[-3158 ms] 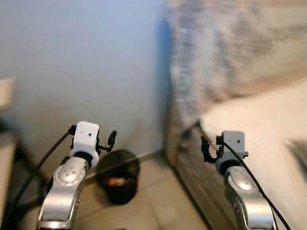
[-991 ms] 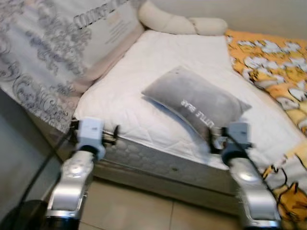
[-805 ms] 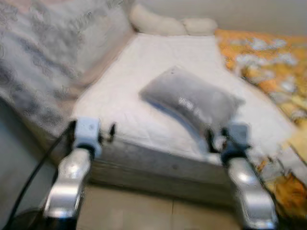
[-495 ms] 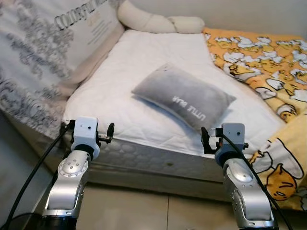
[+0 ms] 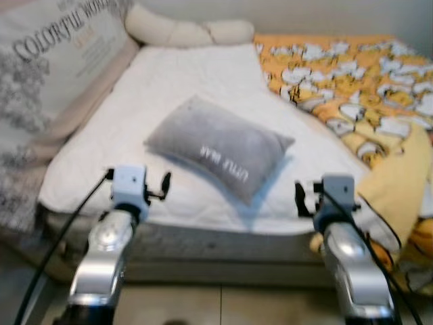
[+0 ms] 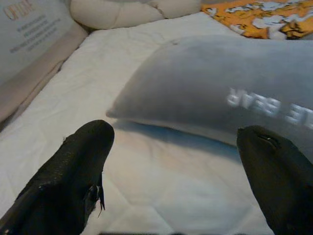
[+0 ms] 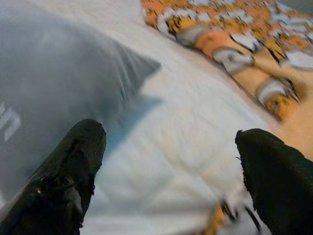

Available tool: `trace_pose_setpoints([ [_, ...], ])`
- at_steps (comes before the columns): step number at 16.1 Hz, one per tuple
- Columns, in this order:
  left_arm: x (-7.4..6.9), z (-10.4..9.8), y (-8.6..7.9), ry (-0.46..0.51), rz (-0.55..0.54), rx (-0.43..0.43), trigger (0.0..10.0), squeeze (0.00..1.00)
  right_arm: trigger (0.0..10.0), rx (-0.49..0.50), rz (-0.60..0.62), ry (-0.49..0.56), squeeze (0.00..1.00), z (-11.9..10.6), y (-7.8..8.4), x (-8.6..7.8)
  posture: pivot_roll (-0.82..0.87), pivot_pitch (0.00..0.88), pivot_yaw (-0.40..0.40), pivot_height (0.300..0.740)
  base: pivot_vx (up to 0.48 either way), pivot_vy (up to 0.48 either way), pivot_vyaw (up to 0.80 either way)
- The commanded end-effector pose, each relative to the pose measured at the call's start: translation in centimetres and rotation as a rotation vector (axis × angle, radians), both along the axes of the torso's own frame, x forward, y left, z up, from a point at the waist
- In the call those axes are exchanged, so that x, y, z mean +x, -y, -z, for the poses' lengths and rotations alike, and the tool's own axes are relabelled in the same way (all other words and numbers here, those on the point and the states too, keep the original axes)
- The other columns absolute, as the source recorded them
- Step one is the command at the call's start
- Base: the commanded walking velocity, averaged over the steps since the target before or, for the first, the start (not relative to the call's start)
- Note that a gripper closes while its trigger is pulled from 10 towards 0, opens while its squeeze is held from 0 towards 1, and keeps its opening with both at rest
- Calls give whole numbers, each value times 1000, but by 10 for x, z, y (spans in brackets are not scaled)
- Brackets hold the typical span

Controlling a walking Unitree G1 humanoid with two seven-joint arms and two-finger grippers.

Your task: Clean up the room

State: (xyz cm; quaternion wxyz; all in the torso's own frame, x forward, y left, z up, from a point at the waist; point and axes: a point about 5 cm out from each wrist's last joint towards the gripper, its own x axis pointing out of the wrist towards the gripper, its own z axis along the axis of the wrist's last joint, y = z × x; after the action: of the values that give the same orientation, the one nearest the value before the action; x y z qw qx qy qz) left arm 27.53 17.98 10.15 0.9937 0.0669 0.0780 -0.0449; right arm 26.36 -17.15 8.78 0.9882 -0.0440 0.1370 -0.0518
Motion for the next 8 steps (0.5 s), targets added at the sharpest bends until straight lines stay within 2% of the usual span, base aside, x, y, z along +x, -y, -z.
trace_pose_setpoints([
  [1,2,-2,-6,5,-20,11,10000,0,10000,5,-34,16,0,-3,-8,3,-40,0,3,740,345,0,0],
  [6,3,-3,-8,8,-40,16,10000,0,10000,2,-134,38,0,-7,-16,4,-41,0,6,740,339,0,0],
  [8,3,-3,-8,8,-42,17,10000,0,10000,-37,-188,33,0,-8,-20,4,-41,0,7,740,324,0,800],
])
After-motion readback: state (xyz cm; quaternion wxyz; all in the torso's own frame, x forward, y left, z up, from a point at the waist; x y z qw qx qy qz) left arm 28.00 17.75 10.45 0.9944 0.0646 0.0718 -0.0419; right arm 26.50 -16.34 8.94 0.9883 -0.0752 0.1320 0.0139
